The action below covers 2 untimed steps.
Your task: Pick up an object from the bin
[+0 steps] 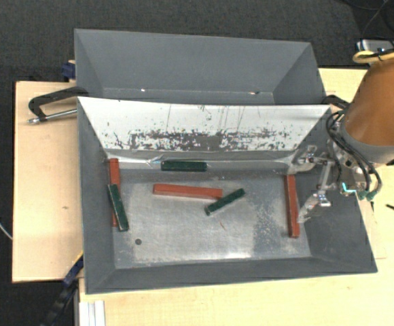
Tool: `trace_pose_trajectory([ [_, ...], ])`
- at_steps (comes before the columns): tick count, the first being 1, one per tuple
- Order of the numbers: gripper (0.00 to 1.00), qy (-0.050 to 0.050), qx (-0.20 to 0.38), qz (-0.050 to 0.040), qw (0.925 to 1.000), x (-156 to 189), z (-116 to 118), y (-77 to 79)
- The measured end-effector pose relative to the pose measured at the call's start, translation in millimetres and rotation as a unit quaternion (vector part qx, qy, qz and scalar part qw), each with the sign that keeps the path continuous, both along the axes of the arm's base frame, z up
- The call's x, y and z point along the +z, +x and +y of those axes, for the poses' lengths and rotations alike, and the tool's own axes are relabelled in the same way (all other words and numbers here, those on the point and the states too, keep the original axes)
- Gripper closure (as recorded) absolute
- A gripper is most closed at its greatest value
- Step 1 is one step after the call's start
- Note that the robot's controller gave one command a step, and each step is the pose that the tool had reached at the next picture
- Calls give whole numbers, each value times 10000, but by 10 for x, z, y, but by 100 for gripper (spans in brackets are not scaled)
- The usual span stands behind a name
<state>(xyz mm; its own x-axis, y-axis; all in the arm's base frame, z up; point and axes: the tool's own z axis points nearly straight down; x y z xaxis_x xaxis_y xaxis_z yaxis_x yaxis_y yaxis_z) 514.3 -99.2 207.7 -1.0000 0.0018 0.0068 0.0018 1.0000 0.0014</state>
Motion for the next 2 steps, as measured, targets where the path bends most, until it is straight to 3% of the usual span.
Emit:
trace_pose_trajectory([
  [1, 0, -5, 9, -36, 10000, 39, 6, 11],
  [2, 0, -8, 459, -58, 9989, -466, 379, 176],
])
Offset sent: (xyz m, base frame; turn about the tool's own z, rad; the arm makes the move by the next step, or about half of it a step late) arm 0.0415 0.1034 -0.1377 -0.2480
